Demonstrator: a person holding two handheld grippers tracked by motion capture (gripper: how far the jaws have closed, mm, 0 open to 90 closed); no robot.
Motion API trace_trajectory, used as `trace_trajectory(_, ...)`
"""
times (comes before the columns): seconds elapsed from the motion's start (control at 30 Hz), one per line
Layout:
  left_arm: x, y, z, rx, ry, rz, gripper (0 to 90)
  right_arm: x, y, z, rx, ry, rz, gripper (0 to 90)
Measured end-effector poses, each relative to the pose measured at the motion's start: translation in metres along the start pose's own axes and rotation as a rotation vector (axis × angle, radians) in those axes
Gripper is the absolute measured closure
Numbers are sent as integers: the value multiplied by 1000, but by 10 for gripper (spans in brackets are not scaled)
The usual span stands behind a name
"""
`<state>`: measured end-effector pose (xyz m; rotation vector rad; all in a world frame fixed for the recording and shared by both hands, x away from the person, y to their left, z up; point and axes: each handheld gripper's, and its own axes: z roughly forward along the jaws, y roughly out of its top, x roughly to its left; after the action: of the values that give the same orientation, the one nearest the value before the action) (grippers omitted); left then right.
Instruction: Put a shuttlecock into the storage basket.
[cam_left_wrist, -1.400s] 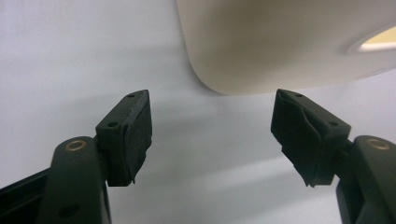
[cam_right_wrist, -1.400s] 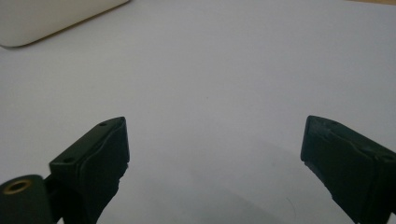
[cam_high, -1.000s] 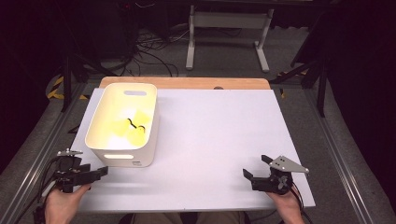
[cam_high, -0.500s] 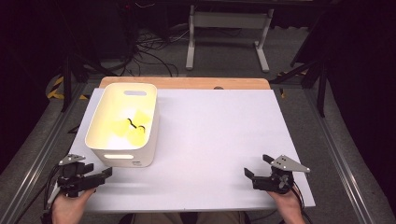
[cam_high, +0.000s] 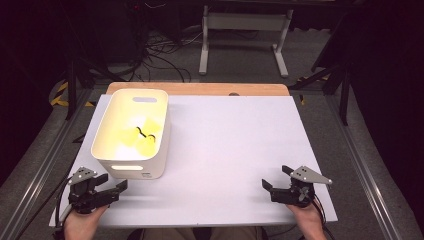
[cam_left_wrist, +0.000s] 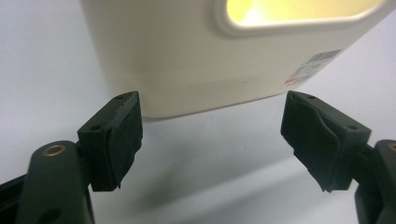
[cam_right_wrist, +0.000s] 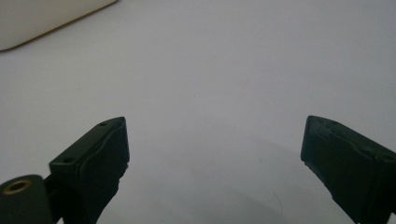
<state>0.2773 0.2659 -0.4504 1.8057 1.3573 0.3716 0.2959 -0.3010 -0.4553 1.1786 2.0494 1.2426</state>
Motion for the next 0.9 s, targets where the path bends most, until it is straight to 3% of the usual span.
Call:
trace_trajectory(0.13,-5,-1,3,0,9,22,207,-1,0,1,0,0,6,83)
trace_trajectory(0.37,-8,-5,4,-14,-19,-5,210,-1,0,0,0,1,8,83)
trace_trajectory(0.67,-20,-7,8,-37,-37,71,226,-1,0,1,3,4,8,83)
trace_trajectory(0.9,-23,-10,10,-58,-66,91,228,1,2,1,-5,5,6,83)
